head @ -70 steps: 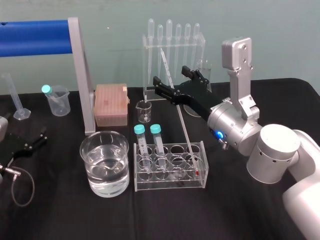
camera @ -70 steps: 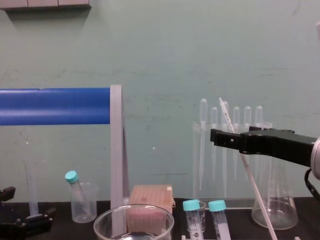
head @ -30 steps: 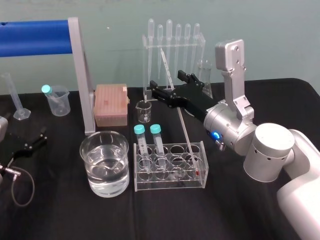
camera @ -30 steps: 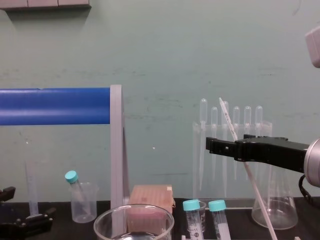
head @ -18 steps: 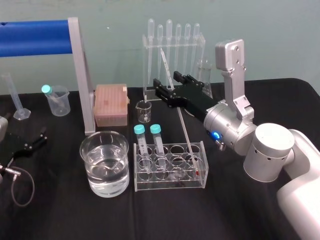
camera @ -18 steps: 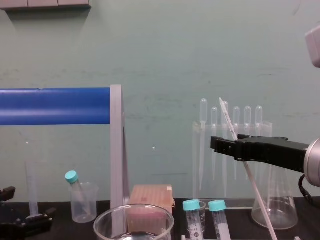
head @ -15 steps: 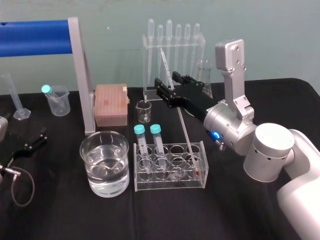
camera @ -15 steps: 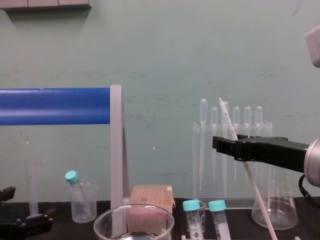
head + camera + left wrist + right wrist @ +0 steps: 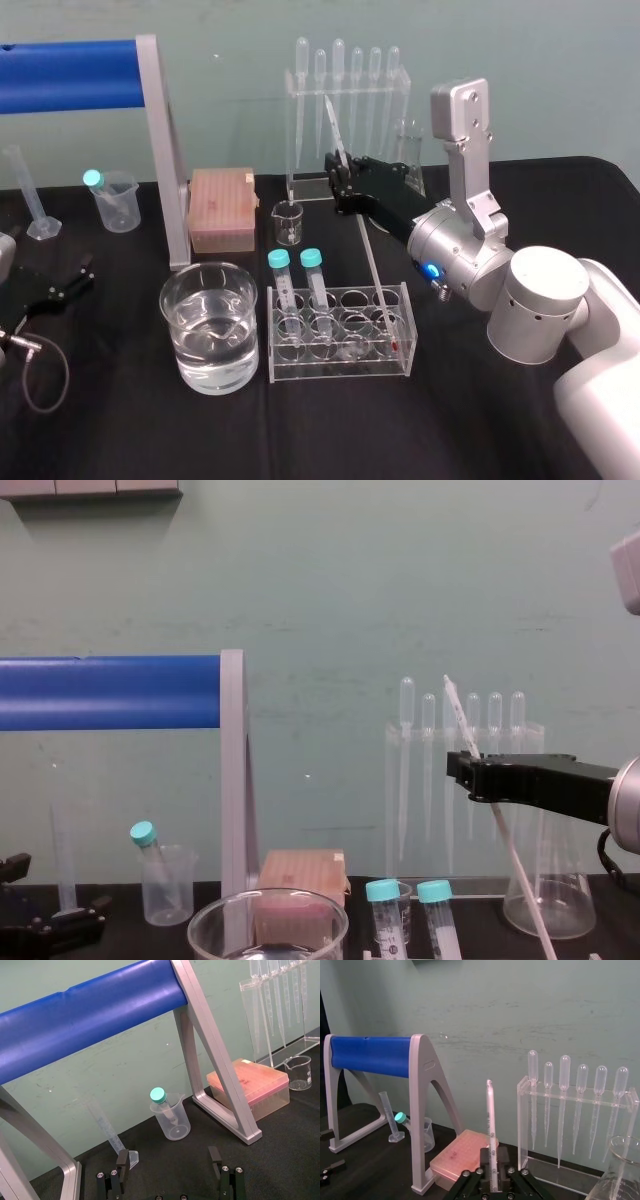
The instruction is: Hold the thermometer with one hand and immerse one end into the beaker, then reinsert it into the test tube rack.
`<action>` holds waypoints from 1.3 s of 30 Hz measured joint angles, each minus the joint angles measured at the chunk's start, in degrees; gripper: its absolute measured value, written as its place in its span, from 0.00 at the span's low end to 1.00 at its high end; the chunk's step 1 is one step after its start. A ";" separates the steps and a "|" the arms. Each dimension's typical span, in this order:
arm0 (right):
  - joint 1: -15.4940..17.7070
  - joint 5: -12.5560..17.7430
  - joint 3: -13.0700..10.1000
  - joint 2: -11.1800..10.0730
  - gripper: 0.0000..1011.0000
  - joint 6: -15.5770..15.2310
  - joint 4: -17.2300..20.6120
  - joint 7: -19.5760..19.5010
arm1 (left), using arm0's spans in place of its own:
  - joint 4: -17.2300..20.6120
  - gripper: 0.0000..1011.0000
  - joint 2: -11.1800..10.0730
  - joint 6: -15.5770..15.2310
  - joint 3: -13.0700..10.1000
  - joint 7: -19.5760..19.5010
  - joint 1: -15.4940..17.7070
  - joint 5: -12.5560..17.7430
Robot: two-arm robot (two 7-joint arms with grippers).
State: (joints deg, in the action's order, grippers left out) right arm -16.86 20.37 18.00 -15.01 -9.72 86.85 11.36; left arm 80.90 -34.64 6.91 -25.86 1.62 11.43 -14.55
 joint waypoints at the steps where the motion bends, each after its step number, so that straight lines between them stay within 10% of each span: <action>1: 0.00 0.00 0.00 0.00 0.12 0.00 0.00 -0.01 | 0.00 1.00 0.00 0.00 0.00 0.00 0.00 0.00; 39: 0.42 4.86 -4.89 1.67 0.05 3.83 6.25 2.75 | 0.00 1.00 0.00 0.00 0.00 0.00 0.00 0.00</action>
State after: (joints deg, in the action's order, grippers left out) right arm -16.44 25.23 13.11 -13.34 -5.89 93.10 14.11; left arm 80.90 -34.65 6.91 -25.86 1.62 11.43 -14.55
